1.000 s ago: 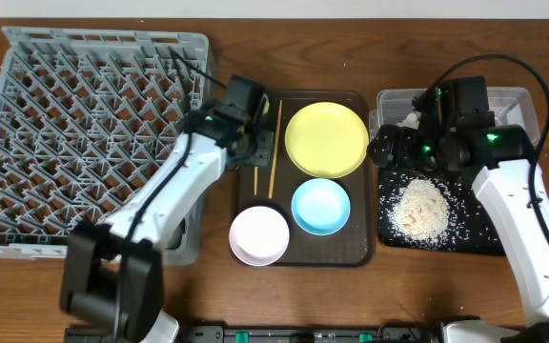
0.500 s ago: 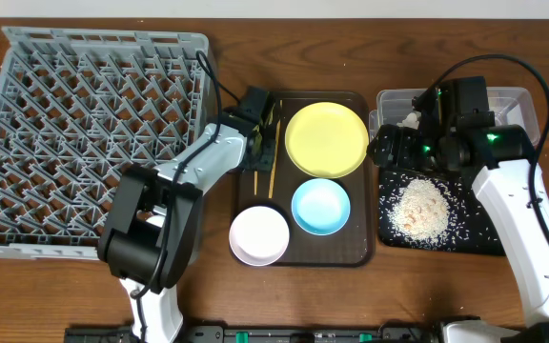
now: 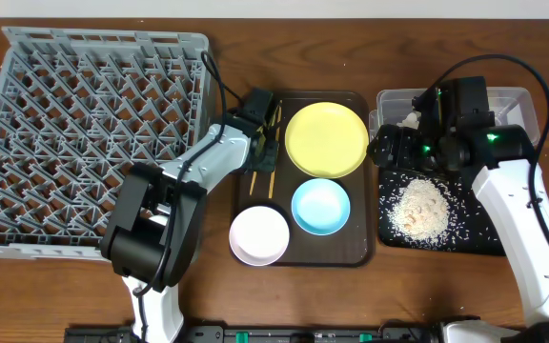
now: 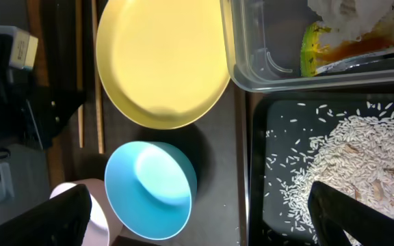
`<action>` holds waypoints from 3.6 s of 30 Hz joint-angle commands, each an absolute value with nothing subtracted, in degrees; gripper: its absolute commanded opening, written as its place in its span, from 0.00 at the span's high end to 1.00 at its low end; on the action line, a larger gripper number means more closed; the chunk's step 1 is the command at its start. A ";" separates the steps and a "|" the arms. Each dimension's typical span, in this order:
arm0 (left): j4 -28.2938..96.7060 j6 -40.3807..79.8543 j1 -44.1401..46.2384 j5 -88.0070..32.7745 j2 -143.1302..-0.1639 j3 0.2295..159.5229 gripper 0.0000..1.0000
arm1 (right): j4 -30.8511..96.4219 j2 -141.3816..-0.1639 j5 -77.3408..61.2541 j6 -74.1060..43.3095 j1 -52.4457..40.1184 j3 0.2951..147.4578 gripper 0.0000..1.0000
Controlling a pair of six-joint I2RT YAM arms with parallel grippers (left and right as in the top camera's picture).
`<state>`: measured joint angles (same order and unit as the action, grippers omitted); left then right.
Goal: Sort waste into correct bins and load items into the dishwasher
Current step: 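Carry the chopstick to the dish rack and release it, then grasp the second wooden chopstick on the tray with left gripper, then place the second chopstick into the dish rack with left gripper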
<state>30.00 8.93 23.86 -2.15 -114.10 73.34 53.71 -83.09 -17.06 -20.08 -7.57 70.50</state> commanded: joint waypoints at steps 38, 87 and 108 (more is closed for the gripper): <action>43.51 2.37 10.48 10.70 -90.87 73.06 0.60 | 53.60 -83.00 -16.91 -19.22 -8.23 70.81 0.01; 40.88 7.57 24.73 -1.87 -108.79 75.94 0.92 | 53.60 -83.00 -16.91 -19.22 -8.23 70.81 0.01; 47.27 -3.38 7.99 7.38 -95.37 75.55 0.89 | 53.60 -83.00 -16.91 -19.22 -8.23 70.81 0.01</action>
<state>46.89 -1.58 8.58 5.80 -94.39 76.03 53.71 -83.09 -17.06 -20.08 -7.57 70.50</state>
